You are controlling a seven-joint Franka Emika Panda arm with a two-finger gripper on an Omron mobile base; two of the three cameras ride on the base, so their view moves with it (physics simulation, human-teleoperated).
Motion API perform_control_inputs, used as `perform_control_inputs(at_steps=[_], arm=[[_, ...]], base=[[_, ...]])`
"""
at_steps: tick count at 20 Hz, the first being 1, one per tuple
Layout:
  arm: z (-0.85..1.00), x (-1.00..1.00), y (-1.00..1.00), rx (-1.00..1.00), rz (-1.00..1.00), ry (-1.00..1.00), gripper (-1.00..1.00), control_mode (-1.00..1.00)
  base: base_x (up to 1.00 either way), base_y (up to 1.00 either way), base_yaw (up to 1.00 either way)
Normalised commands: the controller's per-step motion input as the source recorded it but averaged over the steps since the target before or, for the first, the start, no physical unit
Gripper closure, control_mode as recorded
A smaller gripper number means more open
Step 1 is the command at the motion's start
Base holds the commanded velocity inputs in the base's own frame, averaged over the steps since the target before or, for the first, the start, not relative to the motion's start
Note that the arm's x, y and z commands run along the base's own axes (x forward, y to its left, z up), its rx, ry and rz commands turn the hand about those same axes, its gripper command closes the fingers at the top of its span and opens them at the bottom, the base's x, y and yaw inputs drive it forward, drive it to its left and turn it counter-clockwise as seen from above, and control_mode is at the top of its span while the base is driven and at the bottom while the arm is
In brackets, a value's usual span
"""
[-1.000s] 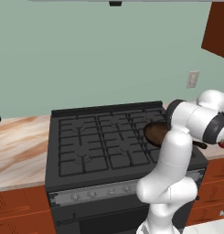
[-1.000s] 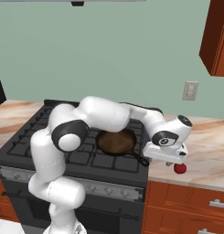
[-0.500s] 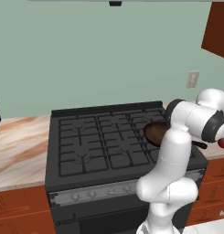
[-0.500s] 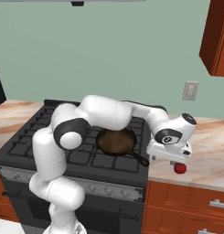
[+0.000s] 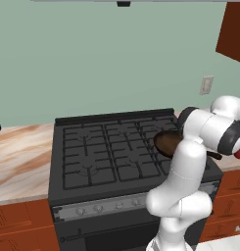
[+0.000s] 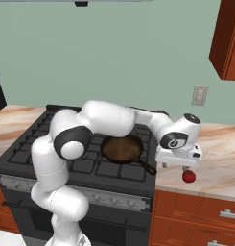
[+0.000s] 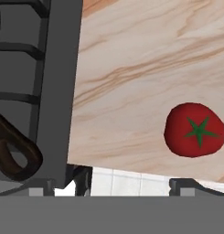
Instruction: Place the pan on the front right burner on the stove. Then place the tomato and the onion in the pan and turn on the front right burner.
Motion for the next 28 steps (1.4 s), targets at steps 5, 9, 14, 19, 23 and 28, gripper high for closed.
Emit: perform_control_inputs(at_steps=[5, 9, 14, 19, 23, 28], arm=[[0.0, 0.0, 0.0, -0.15, 0.0, 0.03, -1.0, -1.0], [0.0, 0.0, -0.04, -0.08, 0.0, 0.0, -1.0, -1.0], [0.0, 0.05, -0.17, -0.01, 0.0, 0.0, -1.0, -1.0], [0.0, 0.23, -0.22, 0.0, 0.0, 0.0, -1.0, -1.0], [0.0, 0.4, -0.23, 0.0, 0.0, 0.0, -1.0, -1.0], [0.0, 0.38, -0.3, 0.0, -0.01, 0.02, -1.0, -1.0]], base=[[0.0, 0.0, 0.0], [0.0, 0.0, 0.0], [0.0, 0.0, 0.0], [0.0, 0.0, 0.0], [0.0, 0.0, 0.0], [0.0, 0.0, 0.0]])
